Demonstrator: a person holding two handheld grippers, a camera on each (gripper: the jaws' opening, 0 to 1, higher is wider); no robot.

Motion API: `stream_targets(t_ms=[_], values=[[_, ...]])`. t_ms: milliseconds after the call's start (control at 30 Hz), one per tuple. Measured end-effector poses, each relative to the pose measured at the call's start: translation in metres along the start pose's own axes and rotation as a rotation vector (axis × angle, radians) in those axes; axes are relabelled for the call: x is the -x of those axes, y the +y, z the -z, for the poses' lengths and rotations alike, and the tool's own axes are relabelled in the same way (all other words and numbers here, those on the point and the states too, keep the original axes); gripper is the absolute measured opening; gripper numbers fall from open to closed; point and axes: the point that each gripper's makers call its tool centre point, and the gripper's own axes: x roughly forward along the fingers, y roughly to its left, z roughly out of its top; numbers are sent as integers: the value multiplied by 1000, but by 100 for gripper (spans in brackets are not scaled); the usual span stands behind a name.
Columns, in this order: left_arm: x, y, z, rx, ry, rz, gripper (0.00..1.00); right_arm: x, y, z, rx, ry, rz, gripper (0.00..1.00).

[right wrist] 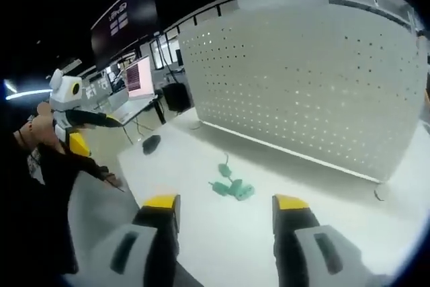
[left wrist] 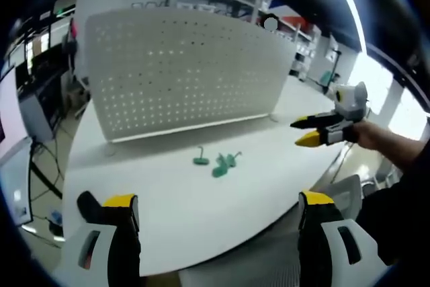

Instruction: Insert the hook assembly into the mounting plate slot until the hook locks in place.

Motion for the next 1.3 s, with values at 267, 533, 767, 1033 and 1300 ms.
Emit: stream_targets(t_ms=[267, 533, 767, 1033, 1300], values=[[-1, 0, 0, 3, 3, -2, 100, -39, 14, -8, 6, 5, -76, 47], [-1, 3, 0, -1, 14, -6, 100, -69, 19, -7, -4, 27, -109, 43], [-2, 5, 0, -8, 26, -1, 100, -97, 18, -3, -76, 49, -120, 40], [-2, 10, 0, -14, 35, 0, 100, -125, 15, 1, -101, 77, -143, 38], [-1, 18, 0, -19, 32, -23, 100, -149, 13, 20, -60, 172, -150, 36]])
